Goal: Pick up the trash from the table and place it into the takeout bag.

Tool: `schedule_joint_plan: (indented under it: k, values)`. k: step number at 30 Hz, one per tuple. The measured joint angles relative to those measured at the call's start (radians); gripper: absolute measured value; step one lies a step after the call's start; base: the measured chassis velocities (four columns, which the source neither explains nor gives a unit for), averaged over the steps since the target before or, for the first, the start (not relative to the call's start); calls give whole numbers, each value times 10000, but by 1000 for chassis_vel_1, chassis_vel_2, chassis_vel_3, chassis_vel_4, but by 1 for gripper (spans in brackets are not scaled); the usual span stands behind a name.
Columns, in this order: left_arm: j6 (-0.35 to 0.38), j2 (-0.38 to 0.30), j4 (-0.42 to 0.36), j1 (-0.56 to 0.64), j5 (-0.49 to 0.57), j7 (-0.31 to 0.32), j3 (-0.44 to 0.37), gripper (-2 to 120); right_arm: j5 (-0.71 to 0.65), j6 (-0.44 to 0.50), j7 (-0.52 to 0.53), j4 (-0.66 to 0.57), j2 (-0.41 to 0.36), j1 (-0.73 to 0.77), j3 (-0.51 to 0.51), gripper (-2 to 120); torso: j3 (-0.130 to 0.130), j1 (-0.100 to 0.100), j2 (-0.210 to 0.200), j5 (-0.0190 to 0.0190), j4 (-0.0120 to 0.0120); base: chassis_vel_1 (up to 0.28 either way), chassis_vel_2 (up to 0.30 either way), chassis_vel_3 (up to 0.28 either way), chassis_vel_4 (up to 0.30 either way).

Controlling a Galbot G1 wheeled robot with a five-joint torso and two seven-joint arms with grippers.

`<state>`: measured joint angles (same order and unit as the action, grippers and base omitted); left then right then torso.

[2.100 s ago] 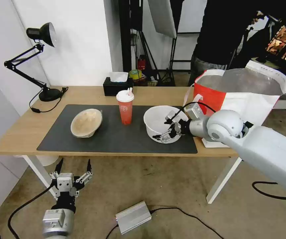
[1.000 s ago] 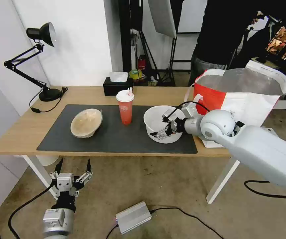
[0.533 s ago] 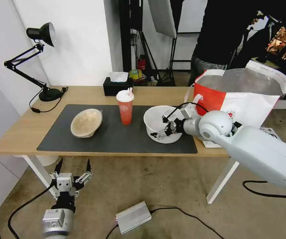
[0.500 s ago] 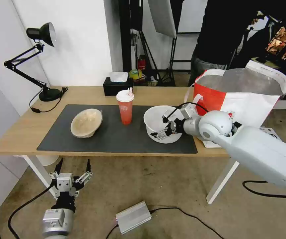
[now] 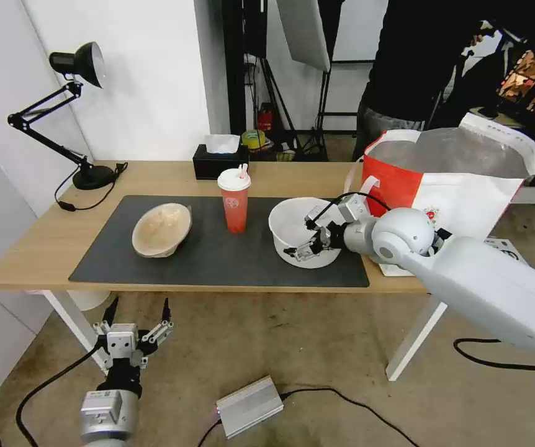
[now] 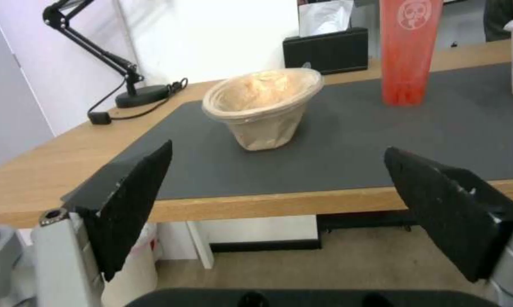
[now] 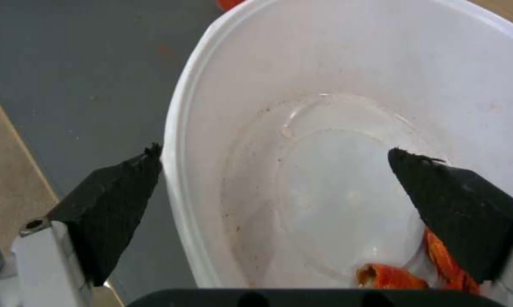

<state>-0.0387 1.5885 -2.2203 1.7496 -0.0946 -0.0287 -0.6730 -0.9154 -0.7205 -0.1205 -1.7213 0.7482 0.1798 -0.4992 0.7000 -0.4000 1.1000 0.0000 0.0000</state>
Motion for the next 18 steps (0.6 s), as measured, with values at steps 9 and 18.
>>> schedule_joint_plan:
  k: [9,18]
  values:
    - [0,6,0,3,0,0,7,100,11,0,62,134,75,-8,-54,100,0,0,0,0,0,0,0,0,0]
    - [-5,3,6,-8,2,0,-3,100,19,0,144,190,176,-37,-142,100,0,0,0,0,0,0,0,0,0]
